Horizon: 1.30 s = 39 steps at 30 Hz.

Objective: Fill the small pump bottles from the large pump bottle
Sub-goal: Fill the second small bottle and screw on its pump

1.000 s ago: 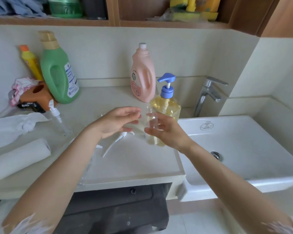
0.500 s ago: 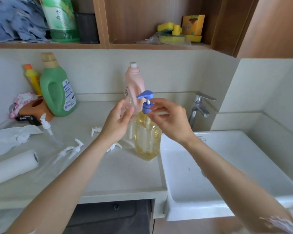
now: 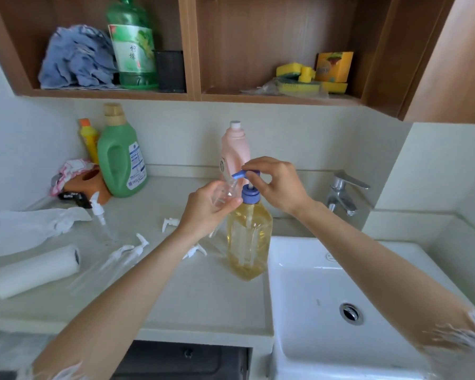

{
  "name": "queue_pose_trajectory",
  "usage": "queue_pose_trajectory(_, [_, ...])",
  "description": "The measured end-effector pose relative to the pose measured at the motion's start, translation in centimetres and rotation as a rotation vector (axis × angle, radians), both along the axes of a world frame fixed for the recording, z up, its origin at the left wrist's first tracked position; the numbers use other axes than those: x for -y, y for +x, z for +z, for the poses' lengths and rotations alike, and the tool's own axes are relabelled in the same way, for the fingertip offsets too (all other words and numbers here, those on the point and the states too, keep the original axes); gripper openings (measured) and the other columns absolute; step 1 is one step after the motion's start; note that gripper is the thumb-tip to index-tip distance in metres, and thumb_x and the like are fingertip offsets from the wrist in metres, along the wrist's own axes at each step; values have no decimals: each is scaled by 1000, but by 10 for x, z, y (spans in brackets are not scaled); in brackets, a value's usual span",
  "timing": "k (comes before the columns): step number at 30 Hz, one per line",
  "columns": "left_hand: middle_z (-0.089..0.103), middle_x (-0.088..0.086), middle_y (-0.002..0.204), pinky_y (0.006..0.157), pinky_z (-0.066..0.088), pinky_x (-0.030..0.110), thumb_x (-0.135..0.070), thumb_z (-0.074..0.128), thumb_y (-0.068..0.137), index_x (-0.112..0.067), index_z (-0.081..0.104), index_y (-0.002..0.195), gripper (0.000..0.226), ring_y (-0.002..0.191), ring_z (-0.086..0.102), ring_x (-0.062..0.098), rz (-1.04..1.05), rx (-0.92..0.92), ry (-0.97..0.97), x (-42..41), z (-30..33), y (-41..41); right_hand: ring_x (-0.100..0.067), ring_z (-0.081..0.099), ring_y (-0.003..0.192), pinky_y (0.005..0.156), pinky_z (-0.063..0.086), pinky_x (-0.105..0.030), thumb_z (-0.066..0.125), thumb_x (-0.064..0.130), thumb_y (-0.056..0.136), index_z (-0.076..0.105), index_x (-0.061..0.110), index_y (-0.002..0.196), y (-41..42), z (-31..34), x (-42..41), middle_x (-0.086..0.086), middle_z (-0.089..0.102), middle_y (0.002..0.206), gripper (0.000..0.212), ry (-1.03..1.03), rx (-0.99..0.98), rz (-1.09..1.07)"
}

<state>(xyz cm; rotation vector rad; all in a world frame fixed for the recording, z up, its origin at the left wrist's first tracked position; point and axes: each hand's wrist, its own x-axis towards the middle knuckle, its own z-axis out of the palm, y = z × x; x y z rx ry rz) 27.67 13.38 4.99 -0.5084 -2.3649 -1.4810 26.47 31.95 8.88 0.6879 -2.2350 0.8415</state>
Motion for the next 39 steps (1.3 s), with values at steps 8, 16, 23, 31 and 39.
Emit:
queue_pose_trajectory(8, [71,-10,84,81,52,29,-43,77,71,-19,68,94,34,80,67,4,60,20,-17,-2,5,2,-10,62,96,86,47,-21,64,11,89,76,9,95,-5,-5,-2,0,74,101,13,-23,-103,56])
queue_pose_trajectory(16, [72,-12,83,80,50,24,-39,83,70,-37,66,78,18,78,66,-1,84,41,-48,-2,18,5,-19,62,97,89,42,-18,59,14,90,75,7,98,-12,-14,0,-5,70,102,19,-38,-143,90])
queue_pose_trajectory(23, [66,-16,72,82,55,46,-63,70,62,-39,66,85,33,69,62,11,8,158,16,-1,11,3,-20,63,99,88,49,-31,35,13,85,73,3,102,-7,-28,1,-7,70,104,42,-204,-144,166])
queue_pose_trajectory(31, [72,-4,79,85,56,45,-53,86,44,-19,70,85,55,76,69,17,30,269,107,-1,-2,4,-18,60,95,89,46,-25,36,9,79,73,2,93,-6,-49,13,-9,71,96,40,-271,-211,174])
queue_pose_trajectory(39, [64,-19,63,55,44,13,-23,71,85,-16,64,93,13,59,59,-2,-52,332,90,-7,17,17,-14,60,101,92,45,-19,34,14,80,74,2,98,-3,-20,-2,-7,72,103,46,-158,-121,200])
